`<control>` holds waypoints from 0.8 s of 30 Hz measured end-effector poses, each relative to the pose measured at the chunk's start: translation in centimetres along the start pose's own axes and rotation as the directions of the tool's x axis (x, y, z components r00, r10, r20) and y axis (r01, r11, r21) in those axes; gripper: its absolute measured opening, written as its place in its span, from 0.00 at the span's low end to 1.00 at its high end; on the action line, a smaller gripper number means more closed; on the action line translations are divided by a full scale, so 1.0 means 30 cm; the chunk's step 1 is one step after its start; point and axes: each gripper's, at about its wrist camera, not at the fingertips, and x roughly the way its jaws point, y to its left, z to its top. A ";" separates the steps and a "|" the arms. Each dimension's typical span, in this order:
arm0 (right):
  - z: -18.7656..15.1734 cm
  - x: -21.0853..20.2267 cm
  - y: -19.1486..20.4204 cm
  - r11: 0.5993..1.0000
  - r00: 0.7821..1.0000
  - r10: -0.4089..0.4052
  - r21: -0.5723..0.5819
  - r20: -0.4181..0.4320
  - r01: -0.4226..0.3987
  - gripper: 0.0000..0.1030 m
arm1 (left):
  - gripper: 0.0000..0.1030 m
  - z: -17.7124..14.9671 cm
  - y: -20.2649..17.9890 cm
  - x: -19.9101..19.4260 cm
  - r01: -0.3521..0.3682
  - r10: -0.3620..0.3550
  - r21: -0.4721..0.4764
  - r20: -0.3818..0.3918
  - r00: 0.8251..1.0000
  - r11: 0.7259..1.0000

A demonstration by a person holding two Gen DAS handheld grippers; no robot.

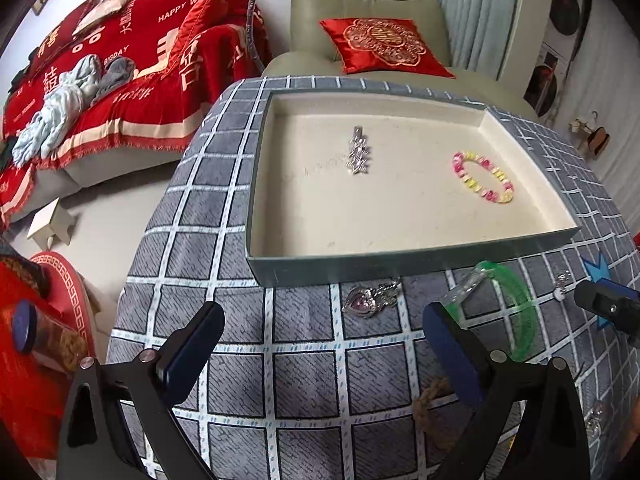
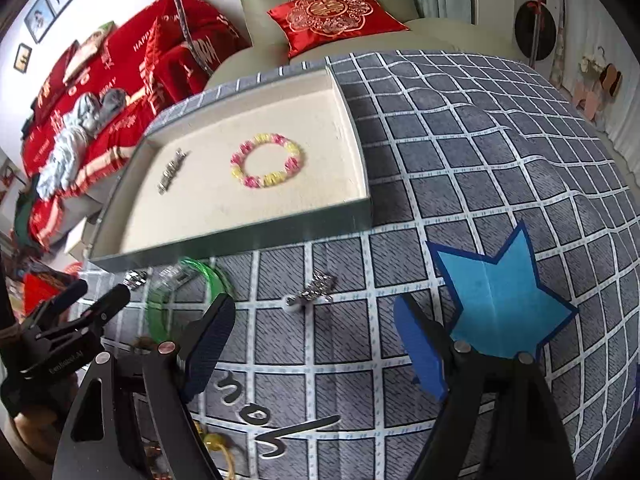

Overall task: Organize jewelry
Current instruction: 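Grasp the silver heart pendant with the left tool while the right tool grasps a silver charm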

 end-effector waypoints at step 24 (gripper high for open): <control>-0.016 0.063 0.111 0.977 0.990 -0.136 -0.159 0.046 0.142 0.24 | 0.46 -0.004 -0.055 0.032 0.028 -0.029 0.037 0.022 0.999 0.999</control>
